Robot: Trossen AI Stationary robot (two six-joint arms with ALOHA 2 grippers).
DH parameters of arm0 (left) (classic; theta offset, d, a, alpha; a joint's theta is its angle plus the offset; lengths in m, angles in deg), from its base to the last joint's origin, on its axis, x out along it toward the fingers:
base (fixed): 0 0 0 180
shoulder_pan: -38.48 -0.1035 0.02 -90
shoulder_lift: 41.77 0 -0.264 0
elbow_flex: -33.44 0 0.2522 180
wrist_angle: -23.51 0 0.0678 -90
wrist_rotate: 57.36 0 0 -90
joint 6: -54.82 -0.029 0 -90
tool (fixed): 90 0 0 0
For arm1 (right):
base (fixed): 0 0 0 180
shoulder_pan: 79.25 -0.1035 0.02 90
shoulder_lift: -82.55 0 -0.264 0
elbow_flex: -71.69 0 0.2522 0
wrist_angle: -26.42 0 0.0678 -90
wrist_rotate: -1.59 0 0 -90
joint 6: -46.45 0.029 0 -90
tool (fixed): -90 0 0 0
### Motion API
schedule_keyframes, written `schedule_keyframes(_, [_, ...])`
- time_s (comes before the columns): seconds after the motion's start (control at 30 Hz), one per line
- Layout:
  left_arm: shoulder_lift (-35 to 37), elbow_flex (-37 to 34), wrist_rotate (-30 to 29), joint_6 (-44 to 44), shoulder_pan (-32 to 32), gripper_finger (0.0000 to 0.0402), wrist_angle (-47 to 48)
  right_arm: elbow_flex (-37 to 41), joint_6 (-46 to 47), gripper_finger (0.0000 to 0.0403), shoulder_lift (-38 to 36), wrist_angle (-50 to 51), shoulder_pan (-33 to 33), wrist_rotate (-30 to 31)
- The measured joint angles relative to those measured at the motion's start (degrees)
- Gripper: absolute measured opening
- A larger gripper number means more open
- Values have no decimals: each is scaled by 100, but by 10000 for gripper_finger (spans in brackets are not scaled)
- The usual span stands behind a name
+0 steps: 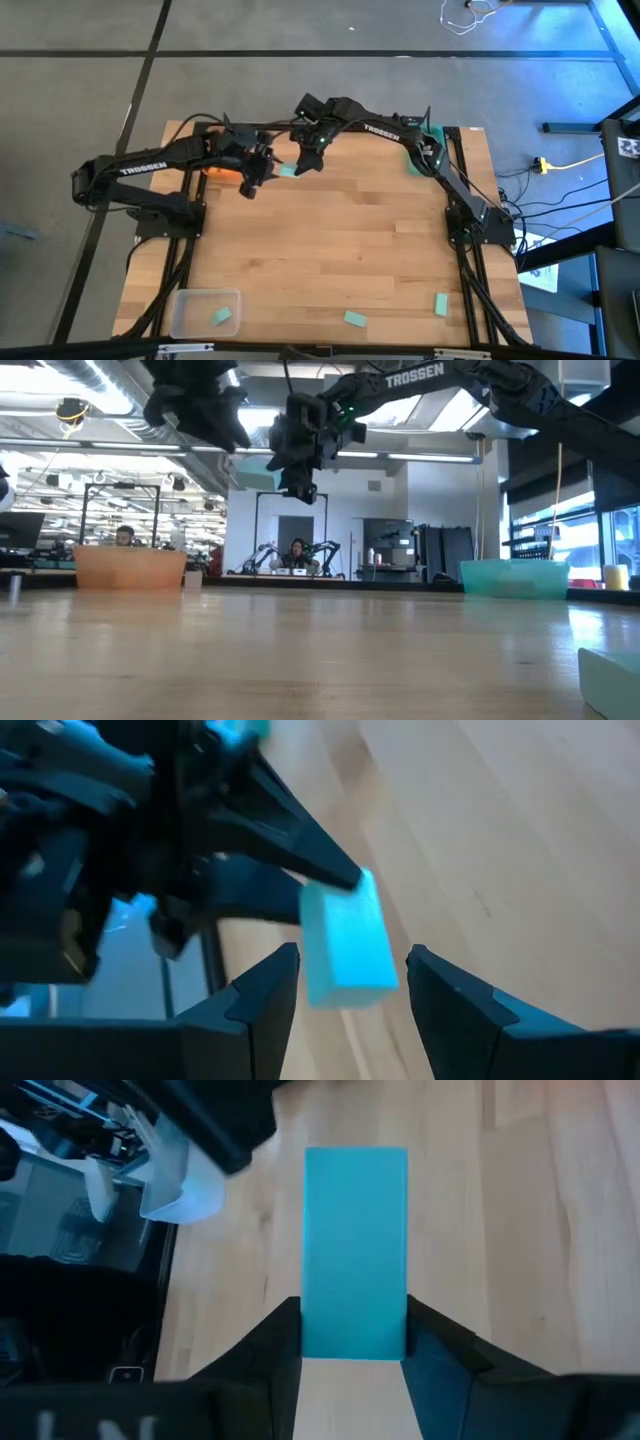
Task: Sort & place blocks by color
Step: Put the blue block into the transparent bin
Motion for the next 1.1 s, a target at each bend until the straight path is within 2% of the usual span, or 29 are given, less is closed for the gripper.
schedule_keyframes(0.27, [0,0,-474,752,365,179,-143,1,367,137,1,-268,0,-183])
schedule_keyframes(0.63, [-240,-5,-1991,832,817,179,-50,2,605,137,4,-470,2,-43])
schedule_keyframes(1.1, [-656,7,-2592,1096,1151,179,-42,7,606,137,11,-512,7,139])
